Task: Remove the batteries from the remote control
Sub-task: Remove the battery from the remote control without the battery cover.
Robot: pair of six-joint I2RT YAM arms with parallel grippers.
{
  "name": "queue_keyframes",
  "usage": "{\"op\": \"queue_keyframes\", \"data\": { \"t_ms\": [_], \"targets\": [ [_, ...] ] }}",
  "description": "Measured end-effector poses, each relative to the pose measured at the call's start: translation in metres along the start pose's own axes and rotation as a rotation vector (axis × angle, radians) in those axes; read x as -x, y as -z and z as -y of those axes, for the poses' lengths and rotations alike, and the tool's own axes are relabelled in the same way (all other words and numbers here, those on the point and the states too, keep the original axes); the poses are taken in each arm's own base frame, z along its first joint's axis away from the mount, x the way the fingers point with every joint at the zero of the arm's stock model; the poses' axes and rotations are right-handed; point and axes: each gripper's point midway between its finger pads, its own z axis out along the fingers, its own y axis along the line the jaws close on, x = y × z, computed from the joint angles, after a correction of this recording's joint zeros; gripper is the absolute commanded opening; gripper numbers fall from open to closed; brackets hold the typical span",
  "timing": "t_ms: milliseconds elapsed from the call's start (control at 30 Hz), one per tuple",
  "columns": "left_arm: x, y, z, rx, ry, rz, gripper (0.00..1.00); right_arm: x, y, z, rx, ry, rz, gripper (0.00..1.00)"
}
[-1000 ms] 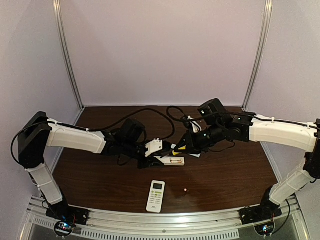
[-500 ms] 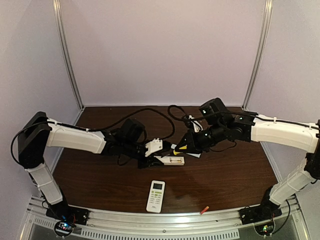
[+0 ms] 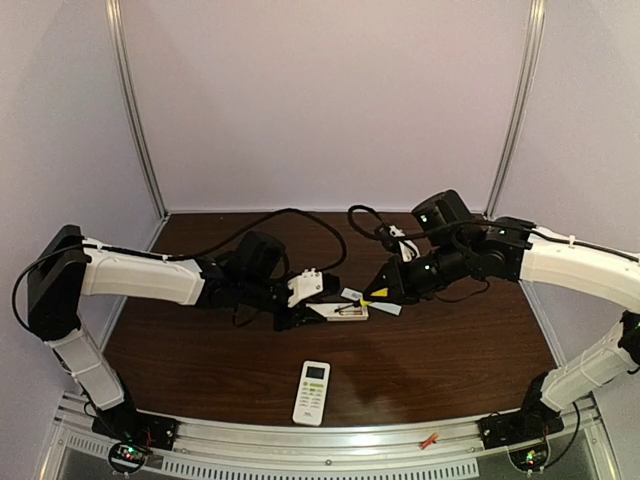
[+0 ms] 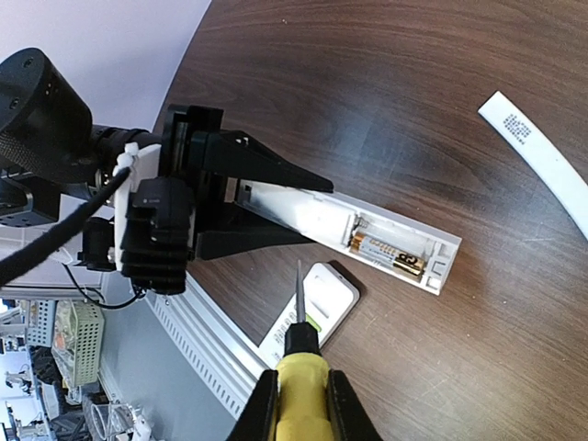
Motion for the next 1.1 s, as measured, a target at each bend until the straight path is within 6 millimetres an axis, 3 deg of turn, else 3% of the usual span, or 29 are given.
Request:
{"op": "queue_keyframes", "data": {
  "t_ms": [433,867,1100],
  "targets": [
    [0.021,0.030,-0.028,0.168,-0.096,0.007,0.00,0.023,0.030,-0.009,-0.059,0.150,0.077,0.00],
    [0.037,0.059,-0.044,0.265,-0.047,0.001,0.00,0.033,0.039,-0.001,-0.103,0.228,0.113,0.00],
    [0.021,0.064,-0.043,0.297,-0.080,-0.044,0.00,0.032,0.041,0.001,-0.094,0.276,0.100,0.00]
  ]
}}
